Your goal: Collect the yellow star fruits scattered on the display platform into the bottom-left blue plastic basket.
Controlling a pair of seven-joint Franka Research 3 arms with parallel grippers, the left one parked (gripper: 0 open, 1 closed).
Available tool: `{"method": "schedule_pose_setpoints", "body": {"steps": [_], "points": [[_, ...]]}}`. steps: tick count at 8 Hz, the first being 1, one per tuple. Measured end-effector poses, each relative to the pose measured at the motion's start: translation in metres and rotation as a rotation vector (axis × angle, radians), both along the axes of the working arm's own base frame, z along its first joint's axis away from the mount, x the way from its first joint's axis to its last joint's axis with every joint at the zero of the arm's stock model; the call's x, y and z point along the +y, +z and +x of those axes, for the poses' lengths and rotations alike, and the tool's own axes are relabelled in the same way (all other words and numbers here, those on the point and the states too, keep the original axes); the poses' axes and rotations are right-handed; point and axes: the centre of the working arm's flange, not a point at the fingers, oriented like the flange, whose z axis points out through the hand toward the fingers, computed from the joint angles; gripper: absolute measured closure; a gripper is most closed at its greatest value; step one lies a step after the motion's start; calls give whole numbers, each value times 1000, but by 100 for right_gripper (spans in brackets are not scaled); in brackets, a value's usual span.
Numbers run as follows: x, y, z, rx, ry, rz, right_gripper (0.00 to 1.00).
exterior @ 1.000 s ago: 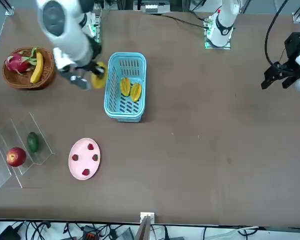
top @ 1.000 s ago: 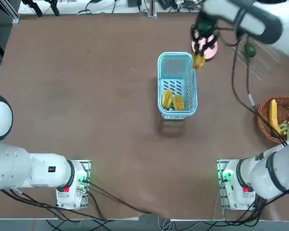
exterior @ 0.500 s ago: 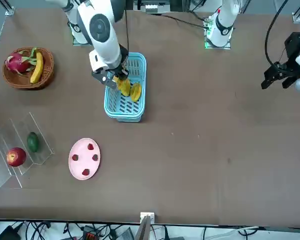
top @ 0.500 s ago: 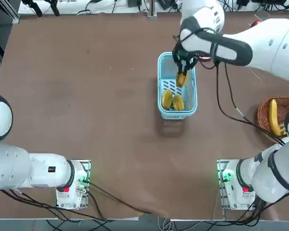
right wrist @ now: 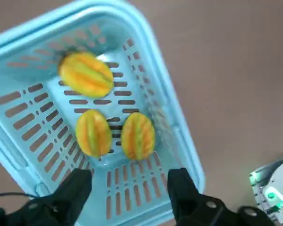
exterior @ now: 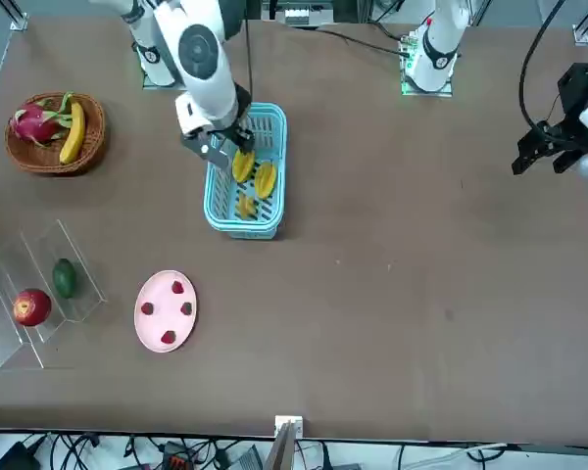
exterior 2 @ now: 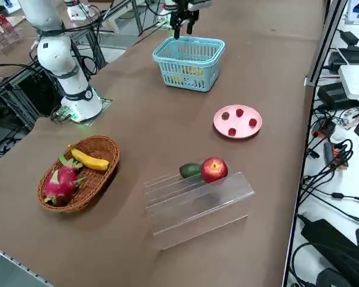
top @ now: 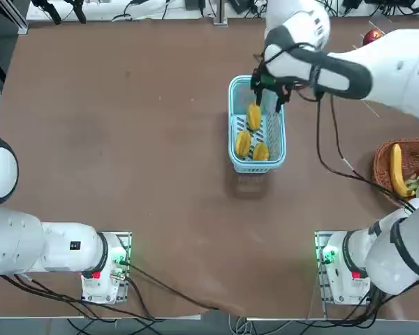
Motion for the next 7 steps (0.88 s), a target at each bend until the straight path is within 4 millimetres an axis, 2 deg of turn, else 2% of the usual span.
{"method": "schedule_pose_setpoints", "body": {"steps": [1,2,4,6,7], "points": [[-31,22,8,6,33,-14,0],[-75,47,22,15,71,-10,0],[-187,96,46,10,113,47,0],[-297,136,41,-6,174,93,0],[-332,152,32,-28,196,102,0]]}}
